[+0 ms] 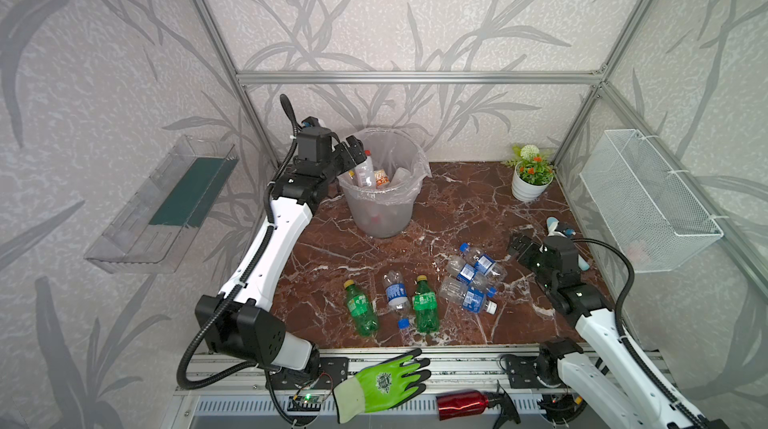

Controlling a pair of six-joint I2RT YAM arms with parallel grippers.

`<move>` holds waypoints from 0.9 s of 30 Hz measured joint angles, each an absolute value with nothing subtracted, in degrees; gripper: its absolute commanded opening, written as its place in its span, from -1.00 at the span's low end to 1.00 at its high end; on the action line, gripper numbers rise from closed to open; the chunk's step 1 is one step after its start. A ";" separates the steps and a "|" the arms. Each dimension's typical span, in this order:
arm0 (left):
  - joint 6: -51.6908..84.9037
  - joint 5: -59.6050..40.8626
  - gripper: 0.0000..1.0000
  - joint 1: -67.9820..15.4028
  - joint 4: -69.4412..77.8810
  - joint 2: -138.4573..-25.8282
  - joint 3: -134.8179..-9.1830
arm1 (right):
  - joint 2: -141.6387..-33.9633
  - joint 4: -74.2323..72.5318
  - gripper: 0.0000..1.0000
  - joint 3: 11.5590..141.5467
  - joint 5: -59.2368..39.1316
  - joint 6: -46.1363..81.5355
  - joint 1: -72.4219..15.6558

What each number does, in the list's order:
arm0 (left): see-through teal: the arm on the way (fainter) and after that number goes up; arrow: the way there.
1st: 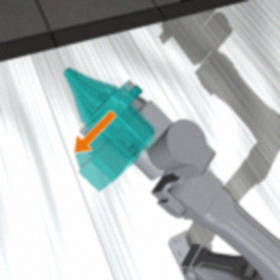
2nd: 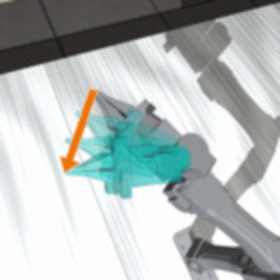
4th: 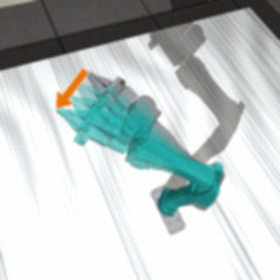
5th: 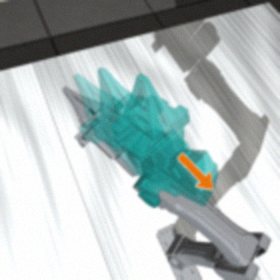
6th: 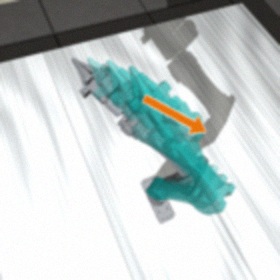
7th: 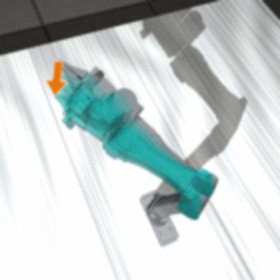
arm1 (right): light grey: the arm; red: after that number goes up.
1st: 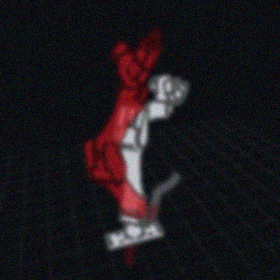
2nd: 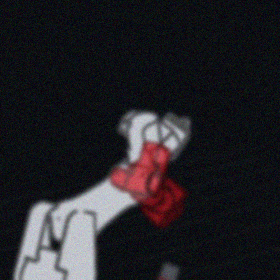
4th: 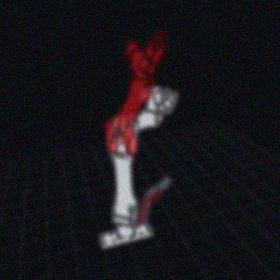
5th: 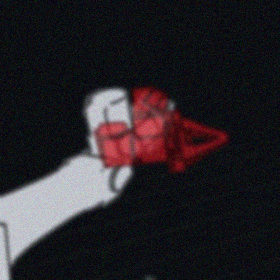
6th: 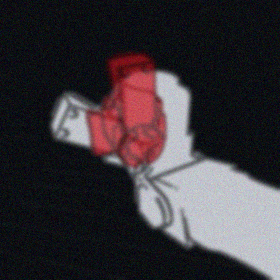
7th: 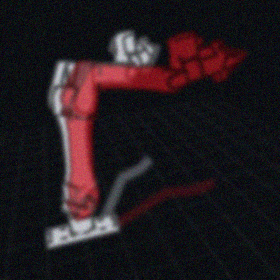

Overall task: Throw the plastic bottles in the bin
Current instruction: 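Carry the white bottle over the bin with the left gripper and release it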

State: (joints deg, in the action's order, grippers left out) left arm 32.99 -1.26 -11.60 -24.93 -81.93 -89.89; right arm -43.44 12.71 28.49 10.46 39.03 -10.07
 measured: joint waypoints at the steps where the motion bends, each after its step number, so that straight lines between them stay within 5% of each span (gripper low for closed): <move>1: 32.23 -0.78 0.98 -11.68 -24.86 -79.42 -89.52 | -43.44 12.97 0.98 28.49 10.48 38.94 -10.07; 9: 28.91 5.41 0.98 -11.62 -22.15 -60.71 -82.61 | -43.46 15.07 0.99 28.49 10.09 38.96 -10.07; 27: 35.70 11.60 0.98 -11.64 -29.67 -44.16 -54.15 | -55.37 18.55 0.78 32.16 -1.34 27.07 -10.07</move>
